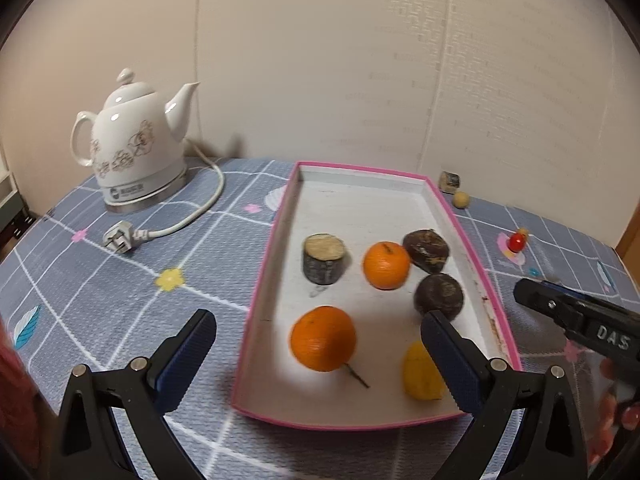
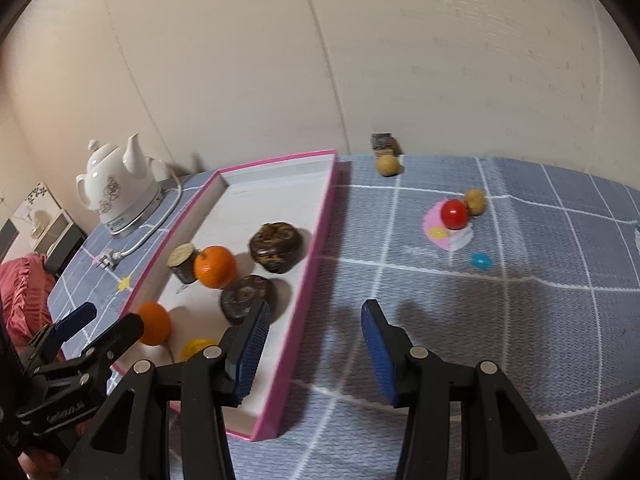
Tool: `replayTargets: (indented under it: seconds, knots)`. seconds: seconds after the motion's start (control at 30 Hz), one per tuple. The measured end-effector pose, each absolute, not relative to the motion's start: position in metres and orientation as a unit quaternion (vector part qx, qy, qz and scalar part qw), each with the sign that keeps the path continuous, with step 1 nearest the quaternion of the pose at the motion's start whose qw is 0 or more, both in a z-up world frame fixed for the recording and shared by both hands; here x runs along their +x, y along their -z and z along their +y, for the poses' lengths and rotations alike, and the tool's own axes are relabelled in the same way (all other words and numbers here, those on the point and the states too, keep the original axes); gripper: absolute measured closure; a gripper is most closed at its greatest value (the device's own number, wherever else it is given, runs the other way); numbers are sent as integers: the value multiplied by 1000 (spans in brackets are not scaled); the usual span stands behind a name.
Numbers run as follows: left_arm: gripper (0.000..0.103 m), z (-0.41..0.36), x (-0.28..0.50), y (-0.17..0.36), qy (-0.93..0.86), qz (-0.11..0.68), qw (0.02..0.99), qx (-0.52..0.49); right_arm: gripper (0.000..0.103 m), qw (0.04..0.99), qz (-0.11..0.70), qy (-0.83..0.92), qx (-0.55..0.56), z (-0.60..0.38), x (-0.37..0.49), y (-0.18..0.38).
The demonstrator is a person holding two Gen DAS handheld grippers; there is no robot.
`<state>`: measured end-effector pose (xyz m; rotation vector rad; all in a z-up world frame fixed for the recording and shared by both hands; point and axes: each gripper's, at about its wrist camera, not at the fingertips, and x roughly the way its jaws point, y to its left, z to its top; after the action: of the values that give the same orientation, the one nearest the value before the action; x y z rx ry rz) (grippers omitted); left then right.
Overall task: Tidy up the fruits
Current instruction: 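Reach the right gripper to the small tan ball and grasp it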
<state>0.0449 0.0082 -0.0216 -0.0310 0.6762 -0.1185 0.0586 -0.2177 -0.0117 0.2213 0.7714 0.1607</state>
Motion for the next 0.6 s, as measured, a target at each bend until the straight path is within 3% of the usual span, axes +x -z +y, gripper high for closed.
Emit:
replayTargets:
  seconds: [0.6]
  knots:
    - [0,-40,36,19,123,310,942,34,54,915,366,21,170,-314,97,20]
